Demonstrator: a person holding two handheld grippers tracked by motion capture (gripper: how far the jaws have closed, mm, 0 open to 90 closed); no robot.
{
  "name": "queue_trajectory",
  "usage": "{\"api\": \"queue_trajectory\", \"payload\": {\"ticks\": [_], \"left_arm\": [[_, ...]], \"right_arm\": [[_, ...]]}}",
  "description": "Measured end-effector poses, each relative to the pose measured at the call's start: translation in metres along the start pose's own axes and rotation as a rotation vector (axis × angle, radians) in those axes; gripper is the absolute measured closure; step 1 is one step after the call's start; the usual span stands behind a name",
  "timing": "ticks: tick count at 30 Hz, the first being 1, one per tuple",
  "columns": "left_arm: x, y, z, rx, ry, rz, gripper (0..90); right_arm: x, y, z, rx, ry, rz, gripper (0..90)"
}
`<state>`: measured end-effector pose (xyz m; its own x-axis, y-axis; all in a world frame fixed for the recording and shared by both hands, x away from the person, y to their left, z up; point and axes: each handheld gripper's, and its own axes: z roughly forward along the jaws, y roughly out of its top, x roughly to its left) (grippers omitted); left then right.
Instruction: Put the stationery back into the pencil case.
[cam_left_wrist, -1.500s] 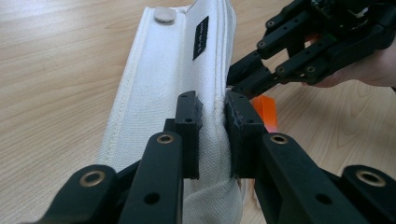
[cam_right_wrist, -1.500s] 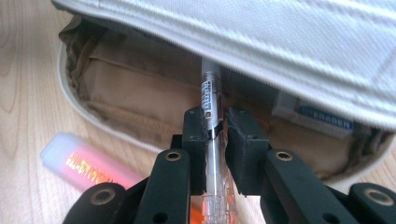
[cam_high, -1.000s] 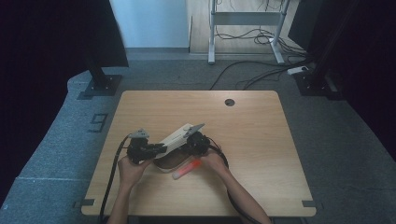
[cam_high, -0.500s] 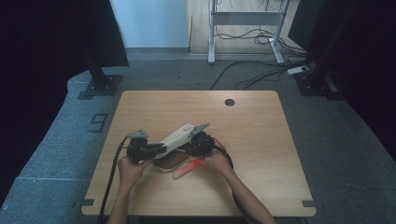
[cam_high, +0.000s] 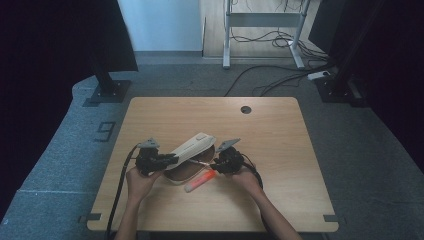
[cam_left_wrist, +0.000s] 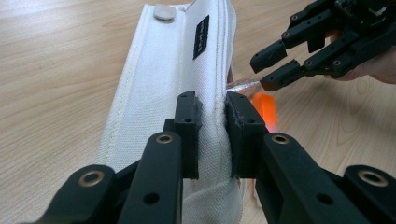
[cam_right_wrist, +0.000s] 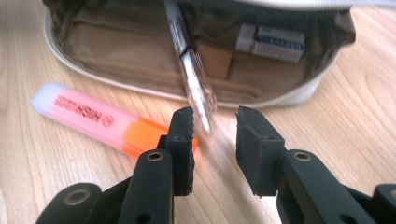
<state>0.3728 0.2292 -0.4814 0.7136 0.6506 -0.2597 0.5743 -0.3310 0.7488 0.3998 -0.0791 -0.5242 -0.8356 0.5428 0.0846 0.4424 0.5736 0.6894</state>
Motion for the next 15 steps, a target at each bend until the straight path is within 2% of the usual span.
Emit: {"api": "queue_trajectory", "payload": {"ticks": [10, 15], "left_arm": [[0.000, 0.000, 0.000, 0.000, -0.001, 0.002, 75.6], [0.000, 0.000, 0.000, 0.001, -0.002, 0.002, 75.5]], "right_arm": [[-0.003, -0.007, 0.006, 0.015, 0.008, 0.013, 74.1], [-0.003, -0.006, 0.011, 0.031, 0.007, 0.000, 80.6]]}}
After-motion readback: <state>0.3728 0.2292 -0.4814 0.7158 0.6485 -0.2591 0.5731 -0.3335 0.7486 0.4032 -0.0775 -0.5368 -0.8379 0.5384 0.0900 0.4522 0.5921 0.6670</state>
